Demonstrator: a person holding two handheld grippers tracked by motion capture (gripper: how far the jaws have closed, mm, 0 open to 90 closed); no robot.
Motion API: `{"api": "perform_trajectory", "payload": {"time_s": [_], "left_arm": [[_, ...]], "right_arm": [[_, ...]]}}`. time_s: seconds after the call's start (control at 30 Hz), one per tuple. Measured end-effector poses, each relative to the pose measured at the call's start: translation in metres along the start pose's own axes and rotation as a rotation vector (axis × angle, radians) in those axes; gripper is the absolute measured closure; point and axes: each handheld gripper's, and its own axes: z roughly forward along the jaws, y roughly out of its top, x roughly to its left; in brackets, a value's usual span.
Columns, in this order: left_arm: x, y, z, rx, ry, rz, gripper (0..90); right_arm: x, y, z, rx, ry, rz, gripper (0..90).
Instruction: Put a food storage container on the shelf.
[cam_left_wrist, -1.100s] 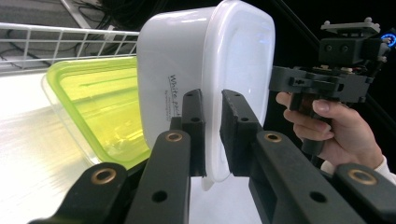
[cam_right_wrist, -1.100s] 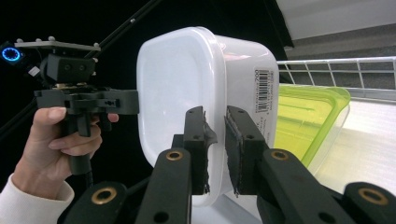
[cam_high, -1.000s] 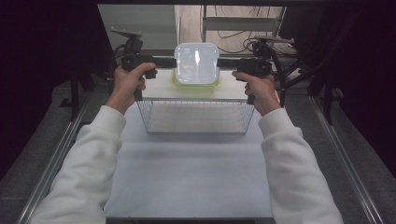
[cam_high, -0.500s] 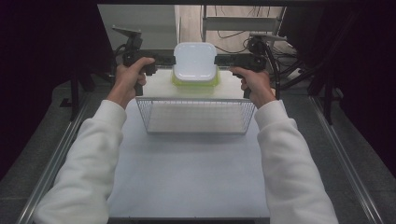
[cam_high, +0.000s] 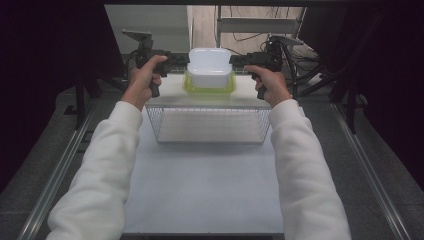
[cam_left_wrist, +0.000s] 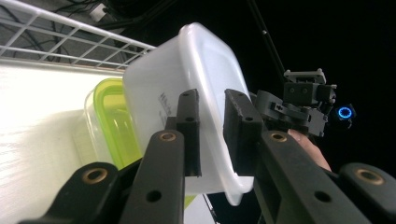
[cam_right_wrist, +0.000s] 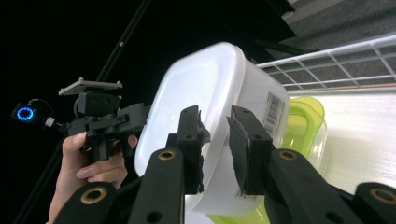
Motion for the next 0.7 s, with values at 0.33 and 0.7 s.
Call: {"api": "perform_trajectory", "payload": {"time_s": [0.33, 0.7], "left_arm": [[-0.006, -0.002, 0.002, -0.032, 0.012, 0.043, 67.0], [-0.033, -0.018, -0.02, -0.044, 0.099, 0.27, 39.8]], "right_arm": [[-0.001, -0.001, 0.001, -0.018, 0.004, -0.003, 66.2], [0.025, -0.011, -0.029, -0.095, -0.074, -0.225, 45.4]]}}
